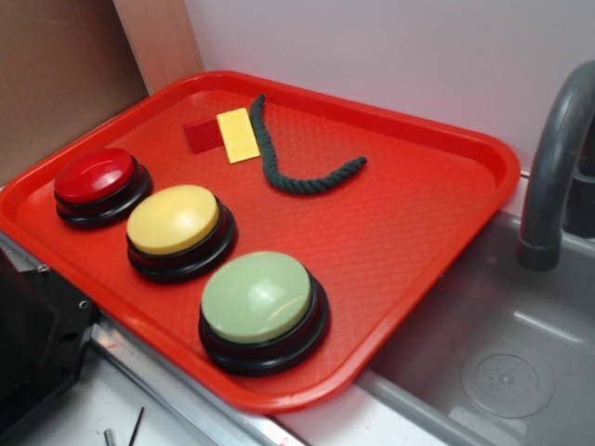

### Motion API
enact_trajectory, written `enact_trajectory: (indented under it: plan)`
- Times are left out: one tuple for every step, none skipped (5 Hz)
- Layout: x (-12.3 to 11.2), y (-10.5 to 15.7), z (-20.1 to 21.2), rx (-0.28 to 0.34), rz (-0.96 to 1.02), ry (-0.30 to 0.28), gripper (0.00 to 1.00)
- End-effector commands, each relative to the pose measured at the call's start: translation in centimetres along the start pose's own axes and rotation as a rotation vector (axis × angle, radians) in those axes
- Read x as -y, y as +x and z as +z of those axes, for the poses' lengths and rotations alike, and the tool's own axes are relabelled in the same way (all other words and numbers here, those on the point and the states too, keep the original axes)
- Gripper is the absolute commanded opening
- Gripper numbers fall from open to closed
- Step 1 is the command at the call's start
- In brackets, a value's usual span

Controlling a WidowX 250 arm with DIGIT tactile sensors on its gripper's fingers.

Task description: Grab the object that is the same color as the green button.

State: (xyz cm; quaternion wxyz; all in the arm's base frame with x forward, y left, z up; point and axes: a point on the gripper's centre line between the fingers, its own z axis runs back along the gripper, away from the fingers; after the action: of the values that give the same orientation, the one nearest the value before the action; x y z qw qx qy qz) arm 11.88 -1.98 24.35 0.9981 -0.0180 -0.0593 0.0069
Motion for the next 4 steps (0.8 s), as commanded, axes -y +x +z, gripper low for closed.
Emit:
enact_trajectory:
  plan:
    - [0.0,0.0,0.0,0.0,0.0,0.0,1.0]
    - [-0.5,0.8,-1.1,0.003,0.195,-0.031,1.0]
    - [-0.8,2.0,-2.4,0.001,0.393,-0.016,1.0]
    - [-1.5,3.7,-4.2,0.023,0.62,-0.022,1.0]
